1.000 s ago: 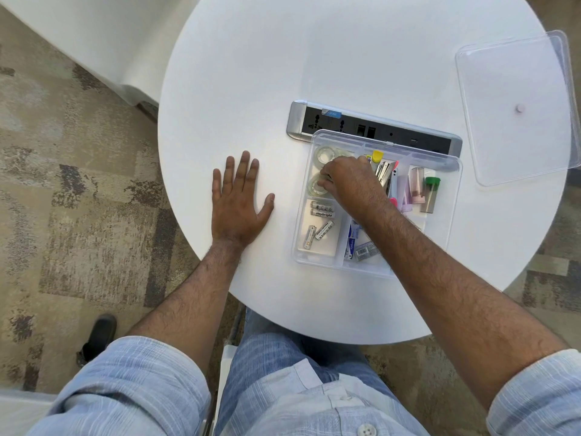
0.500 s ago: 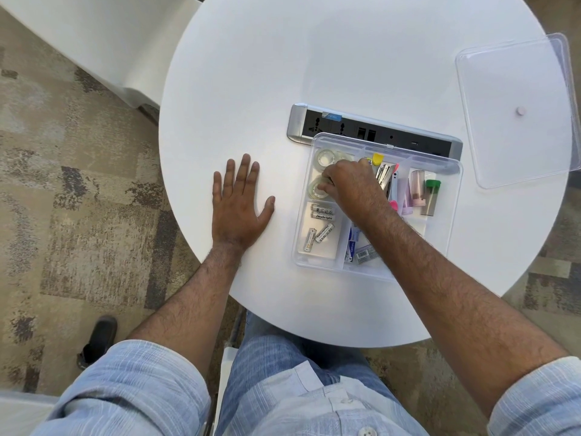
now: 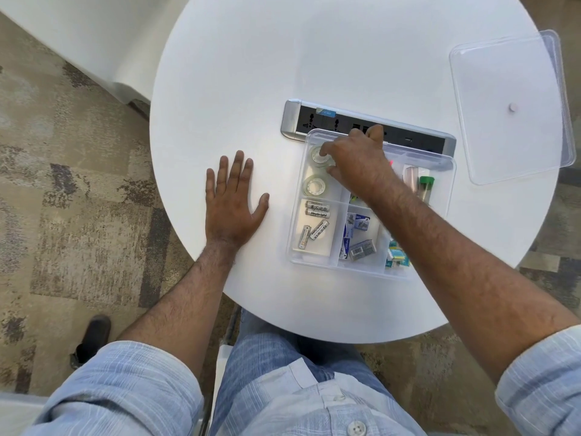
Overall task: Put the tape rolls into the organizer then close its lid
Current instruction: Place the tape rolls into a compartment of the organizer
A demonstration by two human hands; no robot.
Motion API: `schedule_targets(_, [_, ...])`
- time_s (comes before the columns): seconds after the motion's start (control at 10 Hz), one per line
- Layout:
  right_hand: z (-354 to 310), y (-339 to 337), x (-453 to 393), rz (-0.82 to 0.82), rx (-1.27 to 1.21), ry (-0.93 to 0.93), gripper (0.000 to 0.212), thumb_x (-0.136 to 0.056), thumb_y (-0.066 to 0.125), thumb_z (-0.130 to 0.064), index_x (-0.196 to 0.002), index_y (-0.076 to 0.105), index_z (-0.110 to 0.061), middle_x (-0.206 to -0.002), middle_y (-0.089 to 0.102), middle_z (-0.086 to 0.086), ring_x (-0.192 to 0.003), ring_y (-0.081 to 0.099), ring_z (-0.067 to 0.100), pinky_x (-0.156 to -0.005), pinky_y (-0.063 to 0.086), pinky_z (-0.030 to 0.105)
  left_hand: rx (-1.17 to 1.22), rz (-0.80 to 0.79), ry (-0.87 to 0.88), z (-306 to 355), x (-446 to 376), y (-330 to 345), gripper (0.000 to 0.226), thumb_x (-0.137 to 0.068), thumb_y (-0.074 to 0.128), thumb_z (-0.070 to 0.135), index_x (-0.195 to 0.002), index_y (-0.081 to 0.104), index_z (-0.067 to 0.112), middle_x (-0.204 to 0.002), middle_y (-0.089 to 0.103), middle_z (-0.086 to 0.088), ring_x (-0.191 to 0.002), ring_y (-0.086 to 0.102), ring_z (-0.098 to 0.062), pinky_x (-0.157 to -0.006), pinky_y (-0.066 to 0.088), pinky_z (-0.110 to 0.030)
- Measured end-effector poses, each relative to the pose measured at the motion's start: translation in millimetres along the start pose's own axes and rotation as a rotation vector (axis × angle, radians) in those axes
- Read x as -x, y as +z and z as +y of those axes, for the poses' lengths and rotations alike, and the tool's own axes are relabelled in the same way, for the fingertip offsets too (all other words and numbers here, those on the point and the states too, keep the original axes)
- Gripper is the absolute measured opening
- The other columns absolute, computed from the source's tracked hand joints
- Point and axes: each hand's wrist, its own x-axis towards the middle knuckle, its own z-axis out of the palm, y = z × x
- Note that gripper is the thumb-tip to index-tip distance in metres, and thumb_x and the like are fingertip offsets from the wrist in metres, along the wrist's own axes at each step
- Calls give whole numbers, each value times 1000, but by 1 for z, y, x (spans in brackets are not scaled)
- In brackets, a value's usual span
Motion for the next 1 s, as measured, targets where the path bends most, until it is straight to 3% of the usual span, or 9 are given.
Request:
schedule_targets(0.1, [-3,4,1,10,18,11,18,-86,75,-27,-103,70,-26,-93,75,-5,-94,62,24,-92,28,47,2,2,1,-1,0,0,77,-102,42,54,-167,17,21,-177,11,1,-165,7,-26,-133,9,-55])
schedule_targets(0.4, [0,4,14,81,-25,54,14,-90,70,-29,-101,70,-20,-81,72,-3,-84,65,24,-92,30,46,-1,6,1,0,0,-1,77,-102,43,53,-167,19,20,-177,12,0,-165,8,-27,-133,10,-55])
schedule_targets(0.5, [2,2,19,27,28,91,12,-90,70,-27,-83,66,-19,-72,65,-3,-72,59,23,-93,31,46,1,6,4,0,0,-1,77,-102,43,53,-167,19,20,-177,12,0,-165,8,-27,-133,10,-56])
schedule_targets(0.7, [-5,2,20,-14,83,68,34,-89,73,-26,-67,47,-20,-66,55,-2,-67,51,23,-95,34,49,8,1,4,0,1,-1,77,-102,44,53,-167,19,20,-177,12,0,-165,7,-27,-133,10,-56])
schedule_targets(0.8, [-6,2,20,-17,83,67,36,-86,75,-23,-65,46,-20,-65,54,-1,-66,50,23,-94,34,50,0,1,5,0,0,-2,77,-102,43,53,-167,19,20,-177,12,0,-165,7,-26,-132,11,-56])
schedule_targets(1.0, [-9,9,21,-14,72,14,13,-78,80,-21,-77,68,-17,-81,61,-1,-79,58,21,-91,30,46,-10,15,3,1,0,-1,77,-102,44,53,-167,21,20,-177,14,0,-165,9,-27,-132,11,-56])
